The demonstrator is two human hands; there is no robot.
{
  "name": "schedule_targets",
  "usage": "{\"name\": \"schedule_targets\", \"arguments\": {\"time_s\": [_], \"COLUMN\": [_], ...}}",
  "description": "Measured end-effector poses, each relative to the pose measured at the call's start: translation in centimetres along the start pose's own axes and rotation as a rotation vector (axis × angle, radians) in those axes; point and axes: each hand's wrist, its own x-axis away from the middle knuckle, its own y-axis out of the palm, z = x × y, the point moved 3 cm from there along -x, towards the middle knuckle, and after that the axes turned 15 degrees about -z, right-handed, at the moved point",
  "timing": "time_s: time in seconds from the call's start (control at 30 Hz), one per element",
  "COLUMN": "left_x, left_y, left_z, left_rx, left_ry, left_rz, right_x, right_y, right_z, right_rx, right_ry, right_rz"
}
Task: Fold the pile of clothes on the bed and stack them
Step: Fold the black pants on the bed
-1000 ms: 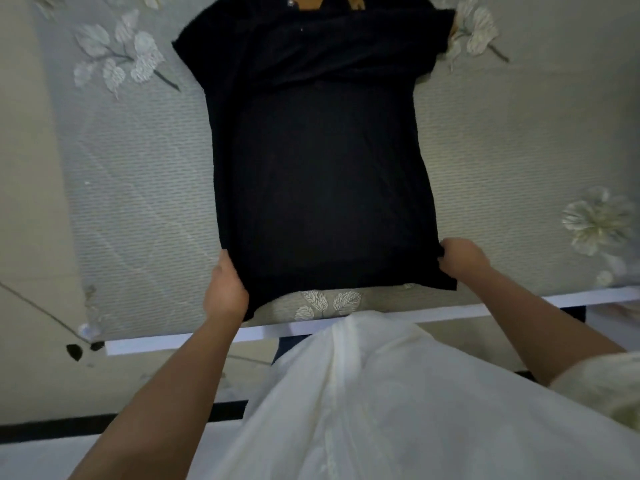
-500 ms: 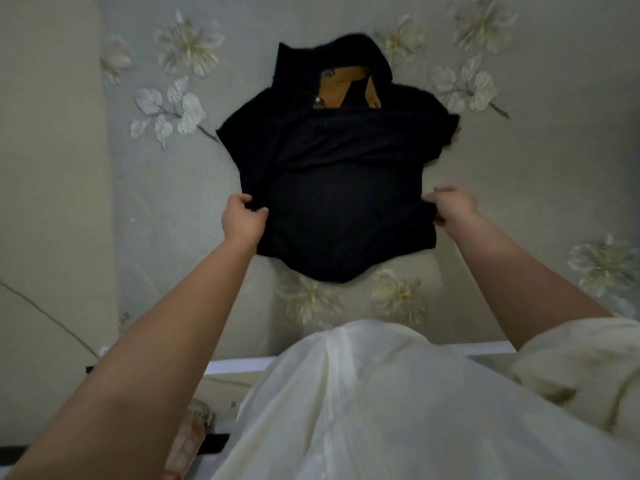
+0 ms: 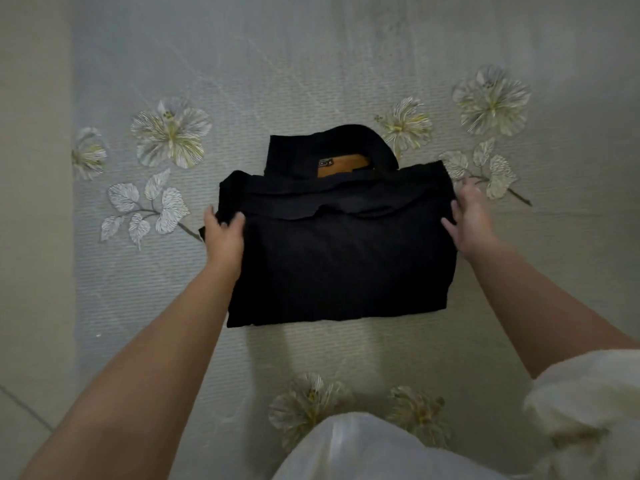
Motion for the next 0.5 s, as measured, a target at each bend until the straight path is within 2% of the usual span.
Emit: {"name": "schedule_targets", "arguments": {"time_s": [0.07,0.13,0.2,0.27,0.33,0.4,0.5], "left_x": [-0.1,-0.8,-2.3,-4.2,-6.2,-8.1,-10.5], "left_y": [0.4,0.3,0.1,-0.1,-0.5,-1.2,-2.2], "left_z": [-1.9,-2.7,-2.1,-1.4,-1.0,-0.4,0.8], "left_rx": [-0.465,-0.614,-0.736,-0.984,-1.201,-1.311,-1.399], "left_ry": [0.086,0.140,0.233,0.320,0.282,0.199,0.120], "left_rz": [-0.010,0.047,0.103,0.059,-0.022,-0.051,-0.106], "right_x": [-0.3,-1.0,-2.2,-4.1,-6.3,-8.2,-10.2], "right_y": [-0.1,-0.2,-0.2,0.3,0.9,1.1,1.0], "right_z": [1.5,2.5,2.0,1.0,0.1,-0.9,-2.4], "right_rx": [0.613,0.992,1.097,1.276,1.459,1.553,1.693], "right_ry": [-0.050,-0.142,-0.201,-0.239,-0.229,-0.109,-0.020], "right_rz": [0.029,0.089,0.122,0.067,-0.089,-0.228,-0.243]}}
